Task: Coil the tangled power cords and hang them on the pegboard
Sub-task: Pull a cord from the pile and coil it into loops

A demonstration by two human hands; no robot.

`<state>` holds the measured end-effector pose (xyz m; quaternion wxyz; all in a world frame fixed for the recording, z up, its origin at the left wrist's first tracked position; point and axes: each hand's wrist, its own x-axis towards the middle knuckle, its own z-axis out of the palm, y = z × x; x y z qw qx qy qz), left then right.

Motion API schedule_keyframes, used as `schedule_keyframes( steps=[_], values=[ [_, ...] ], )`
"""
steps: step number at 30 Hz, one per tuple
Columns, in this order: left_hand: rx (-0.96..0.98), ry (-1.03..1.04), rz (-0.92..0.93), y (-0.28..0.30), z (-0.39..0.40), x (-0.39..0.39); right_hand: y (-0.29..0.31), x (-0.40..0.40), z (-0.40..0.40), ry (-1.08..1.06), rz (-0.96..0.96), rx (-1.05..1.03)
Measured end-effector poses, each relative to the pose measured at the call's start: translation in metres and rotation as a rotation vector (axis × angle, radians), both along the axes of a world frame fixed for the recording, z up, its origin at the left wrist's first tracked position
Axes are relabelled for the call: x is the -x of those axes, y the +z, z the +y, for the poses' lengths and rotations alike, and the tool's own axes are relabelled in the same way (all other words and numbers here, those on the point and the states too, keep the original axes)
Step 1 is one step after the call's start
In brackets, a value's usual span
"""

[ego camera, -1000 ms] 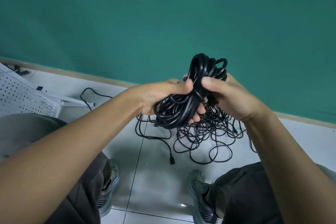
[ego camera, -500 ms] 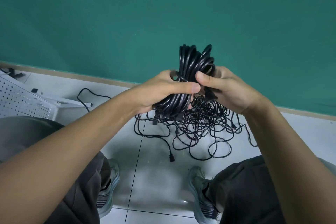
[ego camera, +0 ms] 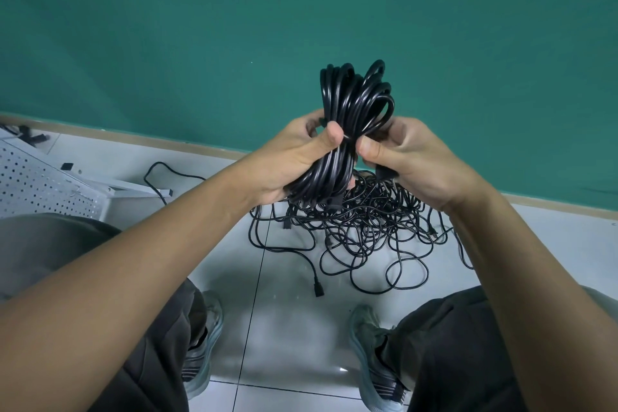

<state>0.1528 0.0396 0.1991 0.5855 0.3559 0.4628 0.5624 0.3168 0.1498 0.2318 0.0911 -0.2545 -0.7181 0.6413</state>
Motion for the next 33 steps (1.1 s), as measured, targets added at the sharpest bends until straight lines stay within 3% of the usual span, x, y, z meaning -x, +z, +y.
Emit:
schedule_keyframes(
  steps=[7, 16, 22, 25, 28, 33],
  values=[
    [0.048, 0.111, 0.036, 0.005, 0.001, -0.001, -0.002, 0.007, -0.01, -0.138, 0.001, 0.0],
    [0.11, 0.199, 0.003, -0.001, 0.003, -0.006, -0.004, 0.014, -0.016, -0.284, -0.07, -0.164],
    [0.136, 0.075, -0.146, -0.004, 0.0, 0.007, 0.009, -0.008, -0.002, -0.233, 0.084, 0.106],
    [0.122, -0.015, -0.261, -0.006, 0.001, 0.005, 0.018, -0.017, 0.0, -0.095, 0.156, 0.157],
    [0.111, -0.032, -0.37, -0.005, 0.003, 0.007, 0.022, -0.021, -0.002, 0.036, 0.164, 0.076],
    [0.19, -0.04, -0.328, -0.003, 0.001, 0.003, 0.011, -0.01, -0.007, -0.148, 0.138, -0.209]
  ],
)
